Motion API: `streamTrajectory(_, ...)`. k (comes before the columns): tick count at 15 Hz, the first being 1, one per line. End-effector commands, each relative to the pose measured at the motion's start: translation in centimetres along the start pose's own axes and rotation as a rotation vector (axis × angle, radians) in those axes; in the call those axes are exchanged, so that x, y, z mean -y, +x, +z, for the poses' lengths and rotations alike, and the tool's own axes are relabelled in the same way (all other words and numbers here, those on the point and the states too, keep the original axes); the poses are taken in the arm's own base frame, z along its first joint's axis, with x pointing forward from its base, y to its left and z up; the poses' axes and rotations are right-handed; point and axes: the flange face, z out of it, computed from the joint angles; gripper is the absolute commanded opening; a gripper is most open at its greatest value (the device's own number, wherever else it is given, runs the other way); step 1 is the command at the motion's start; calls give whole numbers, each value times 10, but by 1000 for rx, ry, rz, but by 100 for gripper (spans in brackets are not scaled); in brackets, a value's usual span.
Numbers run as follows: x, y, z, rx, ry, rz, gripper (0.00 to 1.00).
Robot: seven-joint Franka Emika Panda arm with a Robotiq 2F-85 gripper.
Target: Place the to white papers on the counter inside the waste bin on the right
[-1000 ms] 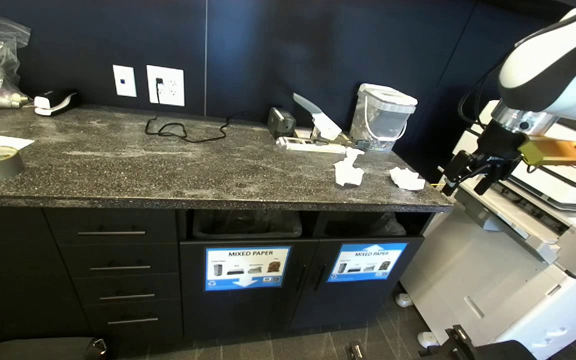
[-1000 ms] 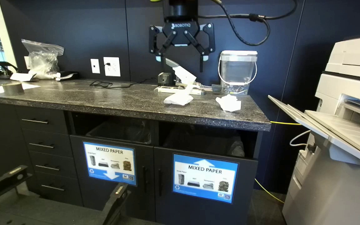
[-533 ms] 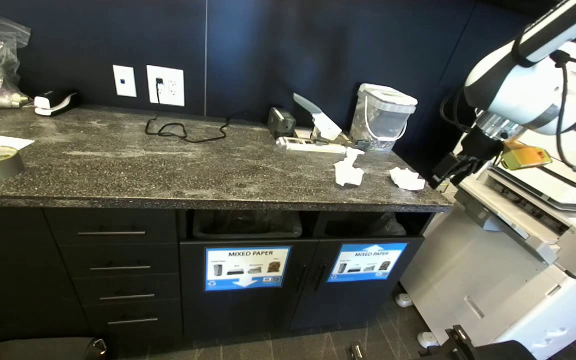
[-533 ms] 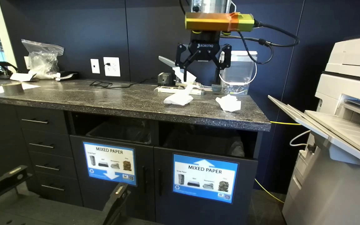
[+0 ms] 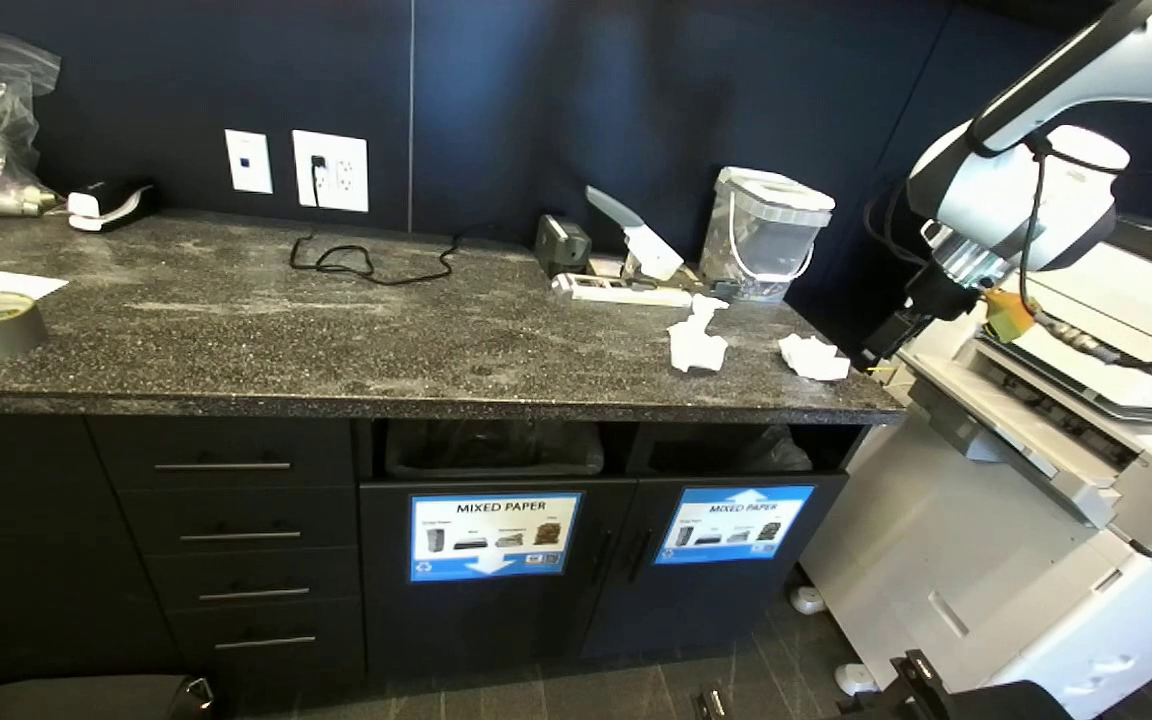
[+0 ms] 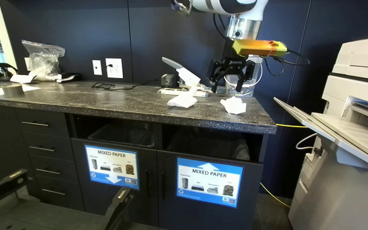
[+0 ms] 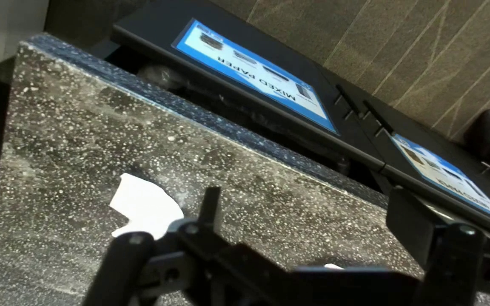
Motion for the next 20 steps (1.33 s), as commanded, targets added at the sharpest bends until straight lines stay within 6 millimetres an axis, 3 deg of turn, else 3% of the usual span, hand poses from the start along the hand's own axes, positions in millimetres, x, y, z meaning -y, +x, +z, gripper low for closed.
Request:
streamTrajectory(1, -49, 11, 21, -14, 15, -76, 100)
streamTrajectory(8, -88, 45, 55, -9, 12, -165, 100)
streamTrajectory(14, -101, 73, 66, 4, -37, -250, 100)
streamTrajectory(20, -111, 86, 78, -20, -46, -278, 100)
